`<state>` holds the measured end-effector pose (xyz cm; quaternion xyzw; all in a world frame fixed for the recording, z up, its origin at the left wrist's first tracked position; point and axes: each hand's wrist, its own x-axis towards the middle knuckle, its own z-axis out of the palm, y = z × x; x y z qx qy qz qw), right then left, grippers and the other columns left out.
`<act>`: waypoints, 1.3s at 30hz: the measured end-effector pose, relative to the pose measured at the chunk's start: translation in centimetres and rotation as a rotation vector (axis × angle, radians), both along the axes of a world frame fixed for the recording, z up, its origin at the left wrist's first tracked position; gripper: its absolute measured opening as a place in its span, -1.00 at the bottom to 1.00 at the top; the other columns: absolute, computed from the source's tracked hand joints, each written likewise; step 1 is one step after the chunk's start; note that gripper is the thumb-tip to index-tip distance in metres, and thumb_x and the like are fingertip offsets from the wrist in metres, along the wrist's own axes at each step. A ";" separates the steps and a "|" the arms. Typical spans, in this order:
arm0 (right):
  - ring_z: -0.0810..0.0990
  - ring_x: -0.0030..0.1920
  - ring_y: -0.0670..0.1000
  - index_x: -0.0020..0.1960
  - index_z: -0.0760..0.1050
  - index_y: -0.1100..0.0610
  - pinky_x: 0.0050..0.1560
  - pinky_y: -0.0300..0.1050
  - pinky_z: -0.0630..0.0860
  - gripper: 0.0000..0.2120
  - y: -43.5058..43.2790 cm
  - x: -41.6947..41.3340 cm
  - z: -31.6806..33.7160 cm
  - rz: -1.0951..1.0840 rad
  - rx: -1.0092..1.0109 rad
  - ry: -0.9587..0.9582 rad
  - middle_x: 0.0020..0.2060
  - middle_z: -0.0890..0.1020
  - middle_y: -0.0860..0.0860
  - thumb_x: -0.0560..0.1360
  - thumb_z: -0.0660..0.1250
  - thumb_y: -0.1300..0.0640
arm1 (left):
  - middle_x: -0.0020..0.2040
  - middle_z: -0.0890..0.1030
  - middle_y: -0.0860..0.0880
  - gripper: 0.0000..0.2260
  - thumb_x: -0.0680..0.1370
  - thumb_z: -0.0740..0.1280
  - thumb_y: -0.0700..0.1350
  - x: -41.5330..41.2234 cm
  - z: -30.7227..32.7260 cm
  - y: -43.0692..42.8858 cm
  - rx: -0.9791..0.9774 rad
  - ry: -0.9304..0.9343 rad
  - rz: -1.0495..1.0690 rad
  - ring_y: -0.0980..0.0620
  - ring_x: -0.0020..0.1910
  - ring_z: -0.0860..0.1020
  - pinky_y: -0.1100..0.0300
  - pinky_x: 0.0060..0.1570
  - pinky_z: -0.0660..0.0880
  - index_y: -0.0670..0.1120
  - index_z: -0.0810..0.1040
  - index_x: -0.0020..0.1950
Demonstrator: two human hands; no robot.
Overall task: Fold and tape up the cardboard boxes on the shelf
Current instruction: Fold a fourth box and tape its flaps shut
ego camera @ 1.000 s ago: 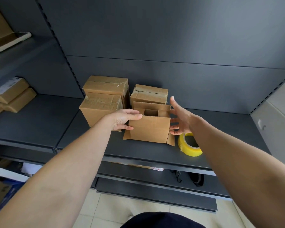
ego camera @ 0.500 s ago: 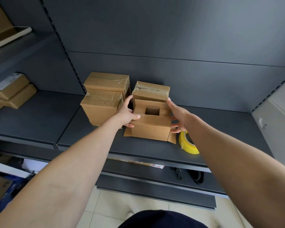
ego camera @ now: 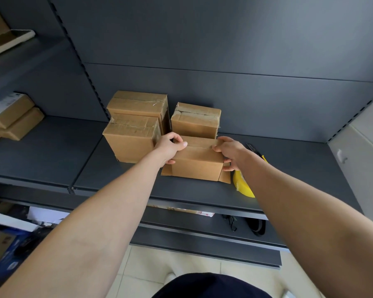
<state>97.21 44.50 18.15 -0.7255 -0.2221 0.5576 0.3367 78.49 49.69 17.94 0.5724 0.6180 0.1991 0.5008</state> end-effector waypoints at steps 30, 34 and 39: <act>0.53 0.13 0.13 0.10 0.48 0.21 -0.03 -0.12 0.42 -0.78 -3.8 6.0 3.5 0.417 -0.216 -0.859 0.06 0.54 0.16 0.62 0.10 0.15 | 0.00 0.58 -0.04 -0.86 0.55 0.31 -0.27 3.3 0.6 0.3 0.358 0.359 -0.240 0.06 0.00 0.50 0.23 -0.02 0.41 -0.13 0.66 -0.02; 0.52 0.08 0.17 0.15 0.49 0.29 -0.09 -0.12 0.45 -0.71 -2.6 6.2 6.5 0.379 -0.040 -0.840 0.02 0.53 0.16 0.61 0.14 0.10 | -0.15 0.54 -0.03 -0.81 0.55 0.28 -0.29 3.5 1.0 0.3 0.357 0.389 -0.295 0.06 -0.15 0.48 0.27 -0.14 0.37 -0.13 0.64 -0.19; 0.44 -0.13 0.08 0.12 0.49 0.24 -0.37 -0.19 0.33 -0.70 -1.6 3.6 10.0 0.415 0.104 -0.867 -0.09 0.49 0.09 0.54 0.26 0.03 | -0.02 0.60 -0.08 -0.84 0.57 0.28 -0.24 3.0 1.3 0.7 0.327 0.349 -0.331 0.00 0.00 0.53 0.21 0.00 0.42 -0.14 0.67 -0.05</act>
